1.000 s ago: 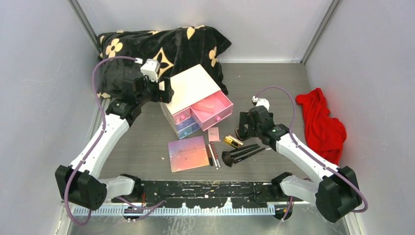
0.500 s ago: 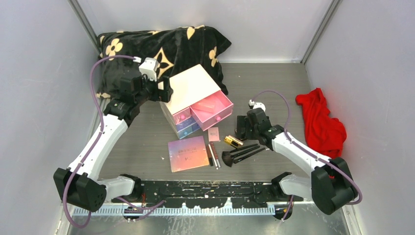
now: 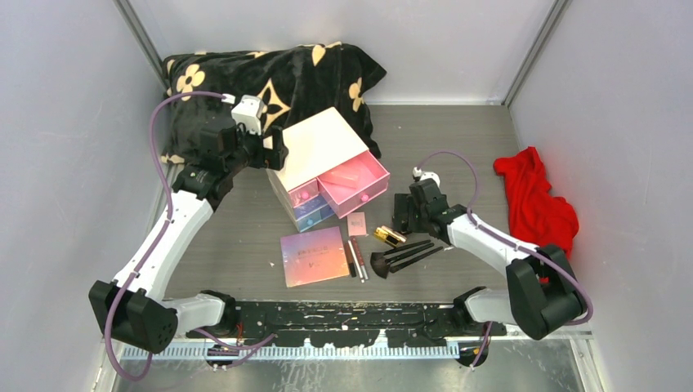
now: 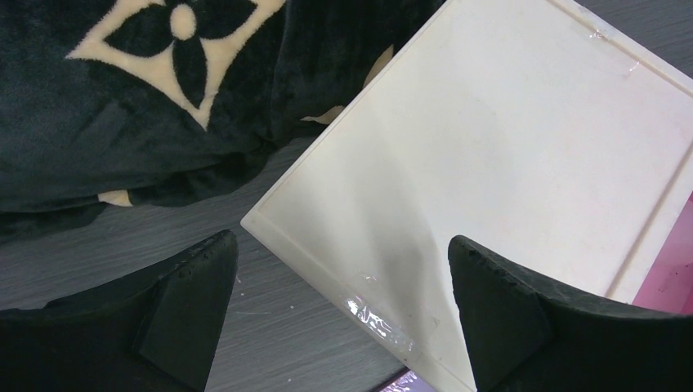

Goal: Organize the makeup
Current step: Pick up the makeup from the center of the board.

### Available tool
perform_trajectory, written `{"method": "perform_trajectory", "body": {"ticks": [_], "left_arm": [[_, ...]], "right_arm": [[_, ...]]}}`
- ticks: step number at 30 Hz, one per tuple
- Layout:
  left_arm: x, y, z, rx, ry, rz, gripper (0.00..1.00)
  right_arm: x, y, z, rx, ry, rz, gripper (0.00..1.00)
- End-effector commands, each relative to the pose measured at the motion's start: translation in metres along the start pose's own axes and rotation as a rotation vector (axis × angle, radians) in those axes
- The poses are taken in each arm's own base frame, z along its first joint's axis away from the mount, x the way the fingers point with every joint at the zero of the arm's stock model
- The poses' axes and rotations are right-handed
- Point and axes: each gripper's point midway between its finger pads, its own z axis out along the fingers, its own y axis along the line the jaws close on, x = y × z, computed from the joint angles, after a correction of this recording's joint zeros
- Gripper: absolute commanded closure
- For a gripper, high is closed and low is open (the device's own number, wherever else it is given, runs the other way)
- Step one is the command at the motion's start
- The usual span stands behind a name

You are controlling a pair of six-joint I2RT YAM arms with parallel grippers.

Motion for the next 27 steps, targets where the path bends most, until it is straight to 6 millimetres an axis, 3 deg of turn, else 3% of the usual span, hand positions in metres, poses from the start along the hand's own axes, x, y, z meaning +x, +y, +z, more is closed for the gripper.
{"method": "perform_trajectory", "body": {"ticks": [1, 27], "left_arm": [[-0.03, 0.002, -0.014, -0.01, -0.089, 0.019, 0.0], [-0.023, 0.004, -0.016, -0.02, -0.077, 0.029, 0.0]], "right_arm": [[-0.031, 0.006, -0.002, -0.008, -0.088, -0.005, 0.0], [-0.036, 0.01, 0.021, 0.016, -0.045, -0.018, 0.0]]}}
